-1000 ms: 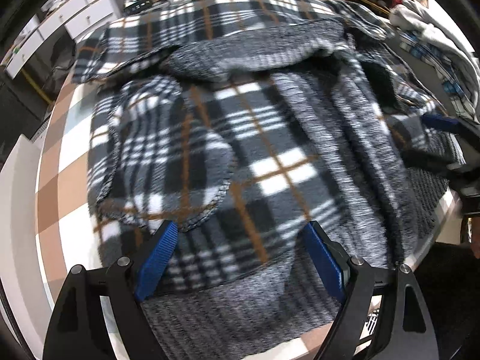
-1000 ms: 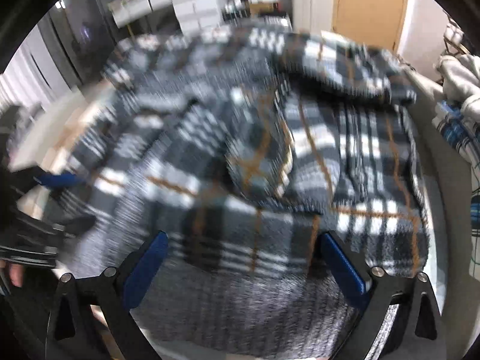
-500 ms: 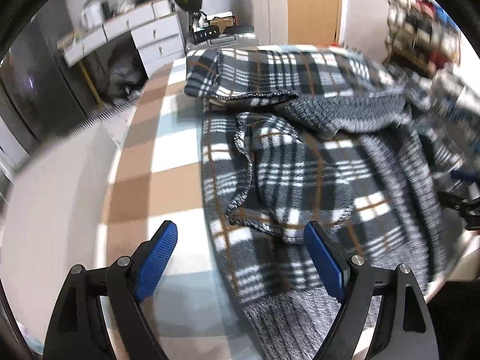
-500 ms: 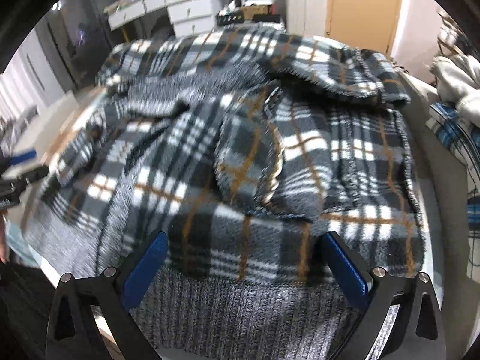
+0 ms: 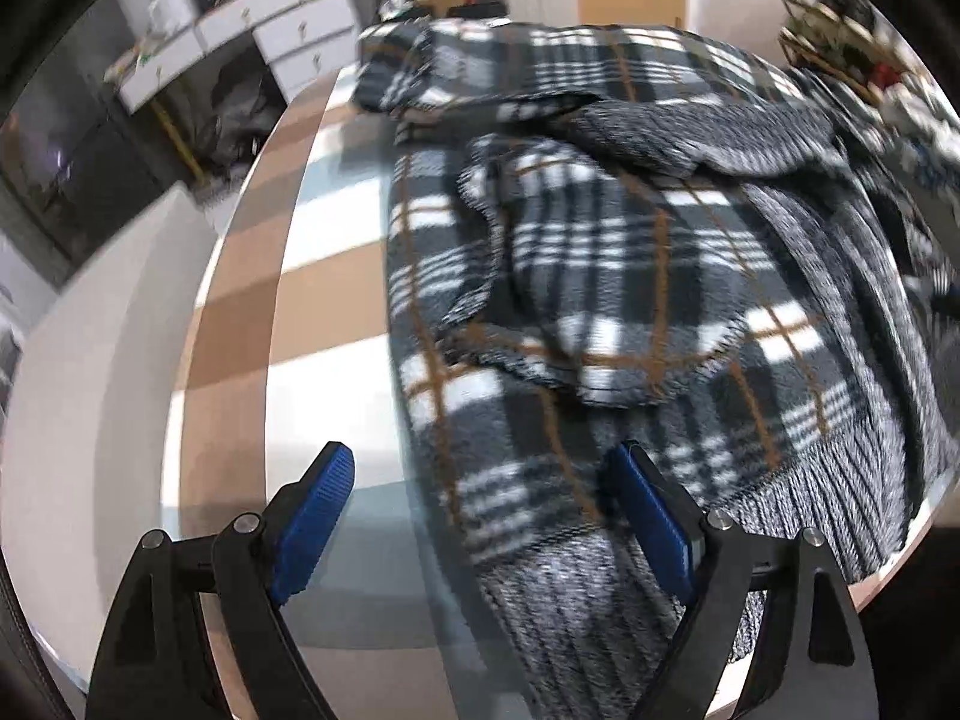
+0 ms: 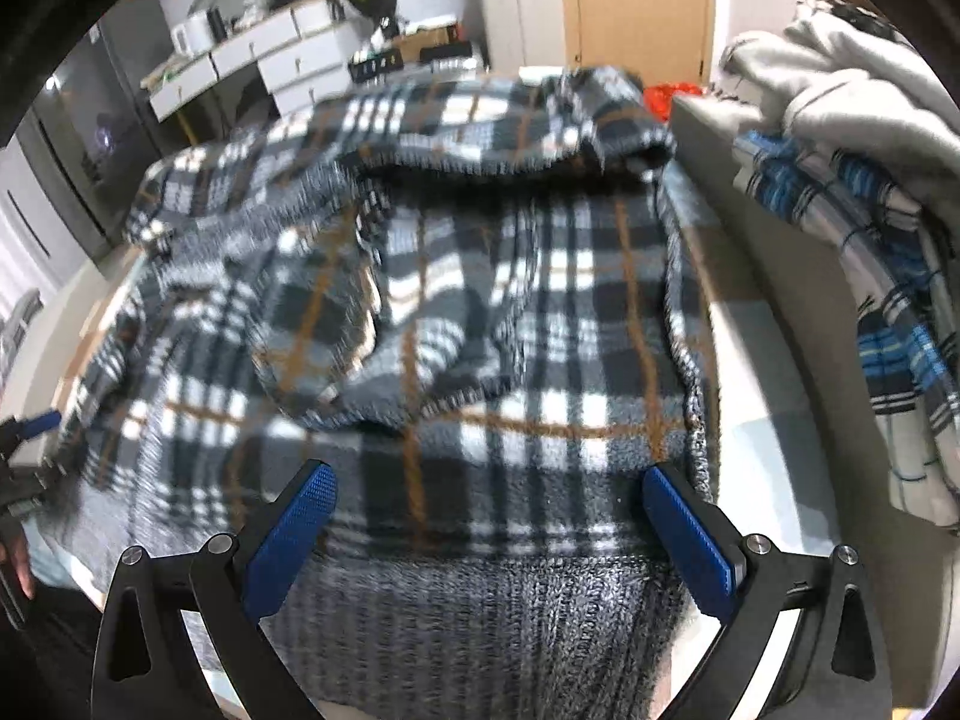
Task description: Fold large clothes
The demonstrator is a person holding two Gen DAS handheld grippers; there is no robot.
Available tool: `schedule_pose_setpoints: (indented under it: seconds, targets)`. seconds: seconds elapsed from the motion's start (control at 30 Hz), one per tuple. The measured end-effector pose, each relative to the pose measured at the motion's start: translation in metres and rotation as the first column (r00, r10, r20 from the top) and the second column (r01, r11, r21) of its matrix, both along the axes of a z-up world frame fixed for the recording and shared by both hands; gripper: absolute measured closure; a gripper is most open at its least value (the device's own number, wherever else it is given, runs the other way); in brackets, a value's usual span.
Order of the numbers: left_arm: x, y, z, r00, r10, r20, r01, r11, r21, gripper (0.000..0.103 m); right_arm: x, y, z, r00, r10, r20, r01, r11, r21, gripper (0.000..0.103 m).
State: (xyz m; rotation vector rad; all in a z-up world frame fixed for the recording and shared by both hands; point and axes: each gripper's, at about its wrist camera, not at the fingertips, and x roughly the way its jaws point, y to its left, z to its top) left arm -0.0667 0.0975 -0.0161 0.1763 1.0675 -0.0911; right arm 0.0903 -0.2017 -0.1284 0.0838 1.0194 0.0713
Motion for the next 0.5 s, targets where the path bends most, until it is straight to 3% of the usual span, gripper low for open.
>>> schedule_pose_setpoints:
  seconds: [0.13,0.27,0.33,0.5]
  targets:
    - [0.01,0.029,0.001,0.994,0.101,-0.052,-0.106,0.988,-0.11,0.018,0.001,0.009,-0.004,1.0,0.026,-0.005,-0.026,0.998,-0.048,0.0]
    - [0.007,0.051,0.008,0.992,0.117,-0.051,-0.126,0.959,-0.255,0.018,-0.002,0.001,0.008,0.999,0.016,0.036,-0.018,0.999,0.034,0.0]
    - [0.006,0.058,-0.001,0.987,0.12,-0.111,-0.152,0.924,-0.35,0.018,-0.006,-0.01,0.014,0.998,-0.005,0.061,0.0,0.997,0.081,0.0]
    - [-0.008,0.044,0.002,0.992,0.043,-0.115,-0.085,0.917,-0.389,0.018,-0.015,-0.038,0.024,0.989,-0.096,0.113,0.082,0.989,0.121,0.0]
